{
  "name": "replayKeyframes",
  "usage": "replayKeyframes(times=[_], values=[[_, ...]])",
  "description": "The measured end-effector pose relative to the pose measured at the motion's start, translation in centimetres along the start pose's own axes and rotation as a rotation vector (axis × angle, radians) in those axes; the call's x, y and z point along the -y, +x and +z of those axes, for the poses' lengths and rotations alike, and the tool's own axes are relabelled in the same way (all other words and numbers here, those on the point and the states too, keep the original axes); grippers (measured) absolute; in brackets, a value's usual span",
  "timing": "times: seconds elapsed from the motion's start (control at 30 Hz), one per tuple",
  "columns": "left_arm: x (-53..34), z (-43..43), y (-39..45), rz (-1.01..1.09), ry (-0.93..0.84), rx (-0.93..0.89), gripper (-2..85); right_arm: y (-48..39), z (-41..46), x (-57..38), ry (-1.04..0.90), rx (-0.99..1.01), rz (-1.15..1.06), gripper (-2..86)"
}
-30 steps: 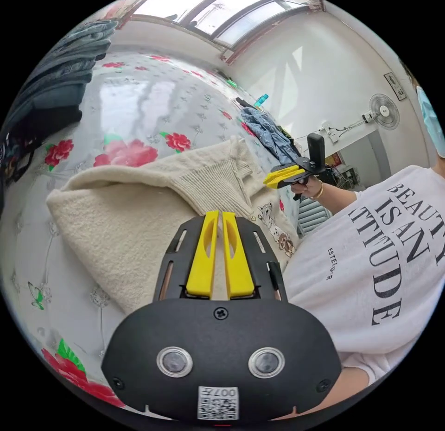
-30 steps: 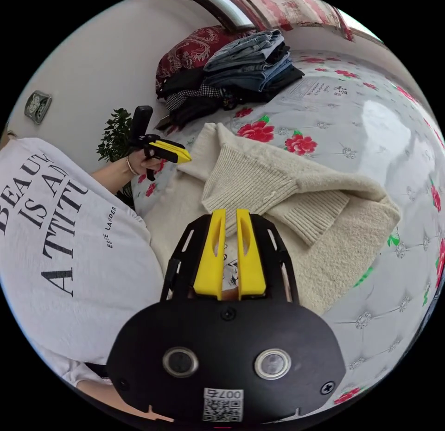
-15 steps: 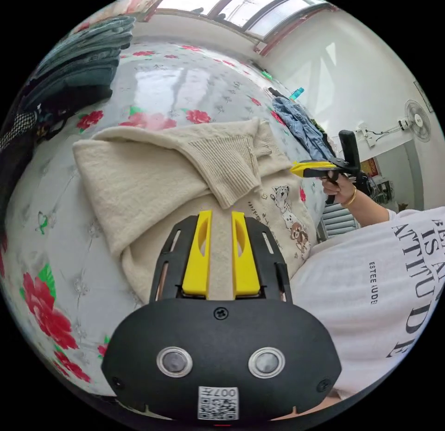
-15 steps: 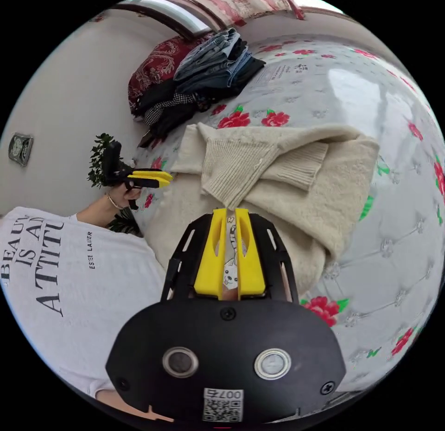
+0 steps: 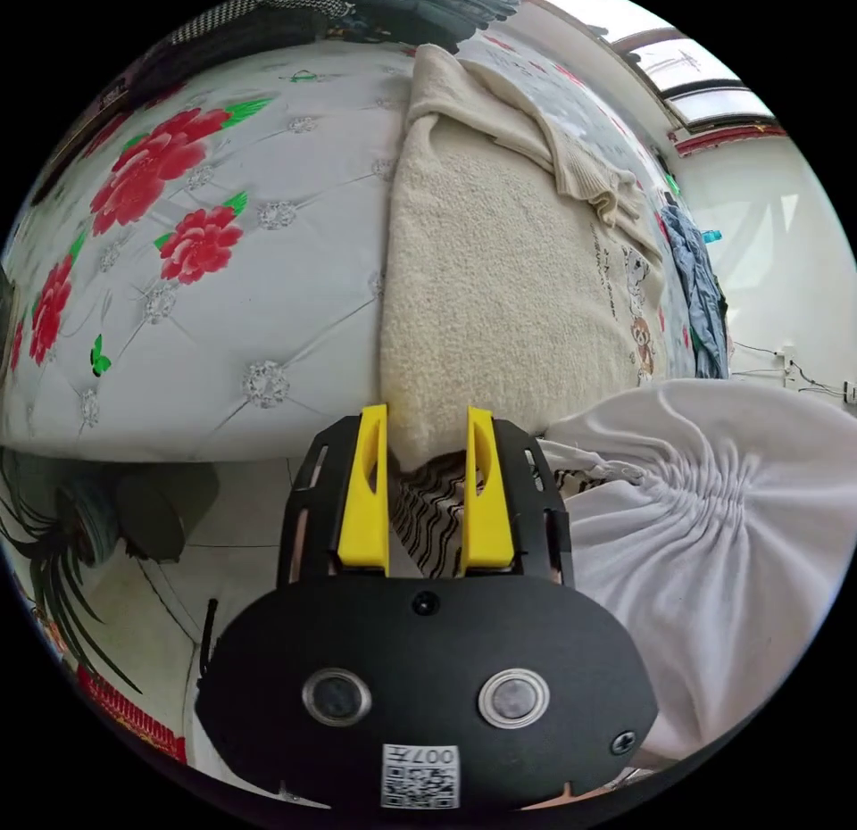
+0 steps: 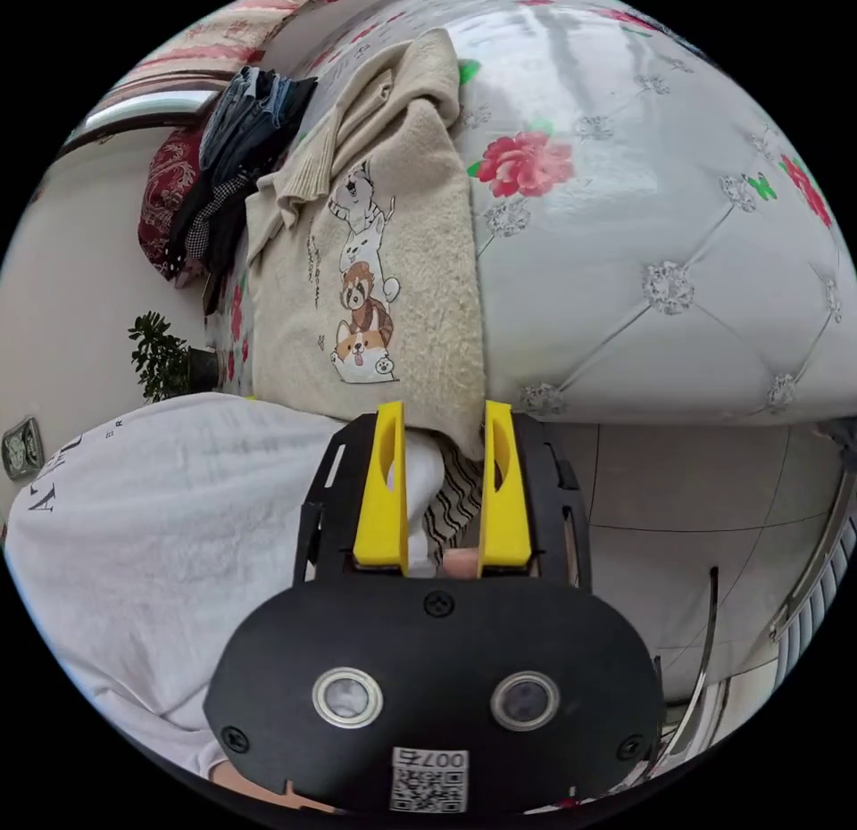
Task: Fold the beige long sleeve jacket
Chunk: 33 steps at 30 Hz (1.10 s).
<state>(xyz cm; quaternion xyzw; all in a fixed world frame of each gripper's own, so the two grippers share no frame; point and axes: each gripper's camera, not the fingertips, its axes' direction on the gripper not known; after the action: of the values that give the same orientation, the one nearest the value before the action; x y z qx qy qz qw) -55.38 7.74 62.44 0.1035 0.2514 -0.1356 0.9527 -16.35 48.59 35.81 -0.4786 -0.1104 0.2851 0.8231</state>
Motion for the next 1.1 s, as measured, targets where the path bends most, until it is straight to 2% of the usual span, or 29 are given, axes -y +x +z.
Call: replayKeyframes(times=[0.23,0.43,0.6,0.7,0.8,0.87,0.97,1.1], values=[[0.5,-0.9,4.7,0.147,-0.066,0.196,11.0,-2.0,4.8,2.1,-0.167,-0.055,-0.063,10.4],[-1.6,-0.9,1.4,0.011,-0.086,0.153,12.7,-1.8,5.6,2.4,-0.194,-0.158,-0.069,9.5],[-0.2,2.7,1.5,0.024,-0.149,0.058,12.9,1.1,6.0,2.3,-0.165,-0.03,0.027,7.5],[1.5,5.4,1.3,-0.014,-0.266,0.033,7.9,1.1,7.2,2.5,-0.199,-0.103,-0.001,4.7],[2.0,4.2,2.1,0.061,-0.323,0.081,3.5,0.6,6.8,1.9,-0.232,-0.147,-0.078,2.2],[1.3,1.8,1.8,0.102,-0.282,0.059,2.1,0.4,5.2,0.9,-0.2,-0.138,-0.135,1.4],[0.6,-3.7,0.6,0.107,-0.167,-0.088,1.1,0.8,1.2,-0.6,-0.087,0.008,-0.177,0.7],[2.9,-13.3,0.1,0.166,0.093,-0.298,0.7,0.5,-4.5,-1.0,0.108,0.187,-0.253,0.3]])
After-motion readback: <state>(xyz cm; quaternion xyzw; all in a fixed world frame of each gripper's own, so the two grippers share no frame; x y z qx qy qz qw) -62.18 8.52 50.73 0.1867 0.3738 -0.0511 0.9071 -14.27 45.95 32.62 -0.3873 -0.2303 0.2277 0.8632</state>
